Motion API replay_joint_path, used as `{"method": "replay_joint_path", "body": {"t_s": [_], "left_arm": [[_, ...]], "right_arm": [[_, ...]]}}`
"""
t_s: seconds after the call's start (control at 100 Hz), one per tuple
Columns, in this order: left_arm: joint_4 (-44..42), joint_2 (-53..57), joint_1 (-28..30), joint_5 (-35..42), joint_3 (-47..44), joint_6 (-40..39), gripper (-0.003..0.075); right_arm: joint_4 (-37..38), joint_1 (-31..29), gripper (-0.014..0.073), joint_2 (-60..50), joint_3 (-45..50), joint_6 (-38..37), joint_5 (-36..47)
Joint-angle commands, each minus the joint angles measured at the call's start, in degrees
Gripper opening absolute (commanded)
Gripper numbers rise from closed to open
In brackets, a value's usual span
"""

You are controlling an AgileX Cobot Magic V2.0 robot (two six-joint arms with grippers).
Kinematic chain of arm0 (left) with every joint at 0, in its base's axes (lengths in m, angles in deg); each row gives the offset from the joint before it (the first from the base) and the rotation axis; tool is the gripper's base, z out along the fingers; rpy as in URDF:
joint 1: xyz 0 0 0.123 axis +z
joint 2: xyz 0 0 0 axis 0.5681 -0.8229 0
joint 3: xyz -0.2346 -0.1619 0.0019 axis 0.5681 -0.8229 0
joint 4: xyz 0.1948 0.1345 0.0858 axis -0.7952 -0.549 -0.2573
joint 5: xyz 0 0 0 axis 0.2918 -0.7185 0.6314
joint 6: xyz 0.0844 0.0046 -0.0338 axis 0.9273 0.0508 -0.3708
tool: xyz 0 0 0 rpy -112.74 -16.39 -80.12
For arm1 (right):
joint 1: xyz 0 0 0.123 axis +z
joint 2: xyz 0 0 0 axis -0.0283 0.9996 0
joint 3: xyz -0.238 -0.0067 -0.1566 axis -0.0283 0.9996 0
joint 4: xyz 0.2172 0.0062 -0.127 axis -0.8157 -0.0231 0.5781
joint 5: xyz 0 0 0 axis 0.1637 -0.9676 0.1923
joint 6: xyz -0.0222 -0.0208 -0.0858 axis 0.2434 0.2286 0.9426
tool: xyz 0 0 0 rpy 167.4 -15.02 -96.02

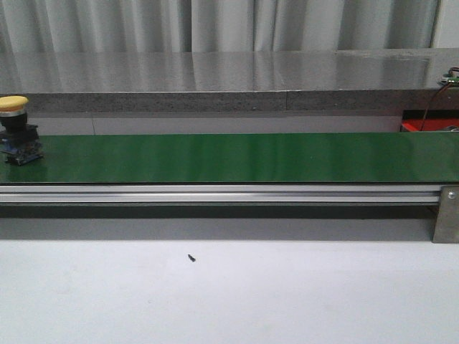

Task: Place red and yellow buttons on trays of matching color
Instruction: 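Grasp a second yellow push-button with the left gripper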

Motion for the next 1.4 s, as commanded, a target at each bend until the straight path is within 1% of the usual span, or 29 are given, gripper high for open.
{"method": "replay_joint_path", "body": {"t_s": [0.0,0.2,0.46,0.53,0.58,0.63,0.7,0.89,0.99,1.1,1.21,1.28,1.39], "left_arm": [[0.77,1.6,-0.08,2.4,1.5,-0.63,0.06],[1.16,-1.64,-0.08,3.93,1.5,-0.63,0.06],[1.86,-4.11,-0.08,3.92,1.5,-0.63,0.06],[1.86,-4.2,-0.08,4.02,1.5,-0.63,0.0588],[1.86,-4.2,-0.08,4.18,1.5,-0.63,0.0559],[1.86,-4.2,-0.08,4.31,1.5,-0.63,0.0512],[1.86,-4.2,-0.08,4.43,1.5,-0.63,0.0427],[1.86,-4.2,-0.08,4.26,1.5,-0.63,0.0165],[1.86,-3.54,-0.08,3.65,1.5,-0.63,0.0076],[2.16,-1.74,-0.08,2.6,1.5,-0.52,0.0027],[4.02,1.28,-0.08,1.13,1.5,0.39,0.0013],[7.33,3.67,-0.08,-1.07,1.5,4.04,0.0009],[15.31,7.66,-0.08,-4.49,1.5,9.03,0.0009]], "right_arm": [[-0.07,0.02,-0.0068,-0.73,-1.49,0.12,2.38],[-0.07,0.02,-0.0068,-0.73,-1.49,0.12,2.38],[-0.07,0.02,-0.0068,-0.73,-1.49,0.12,2.38],[-0.07,0.02,-0.0068,-0.73,-1.49,0.12,2.38],[-0.07,0.02,-0.0068,-0.73,-1.49,0.12,2.38],[-0.07,0.02,-0.0068,-0.73,-1.49,0.12,2.38],[-0.07,0.02,-0.0068,-0.73,-1.49,0.12,2.38],[-0.07,0.02,-0.0068,-0.73,-1.49,0.12,2.38],[-0.07,0.02,-0.0068,-0.73,-1.49,0.12,2.38],[-0.07,0.02,-0.0068,-0.73,-1.49,0.12,2.38],[-0.07,0.02,-0.0068,-0.73,-1.49,0.12,2.38],[-0.07,0.02,-0.0068,-0.73,-1.49,0.12,2.38],[-0.07,0.02,-0.0068,-0.73,-1.49,0.12,2.38]]}}
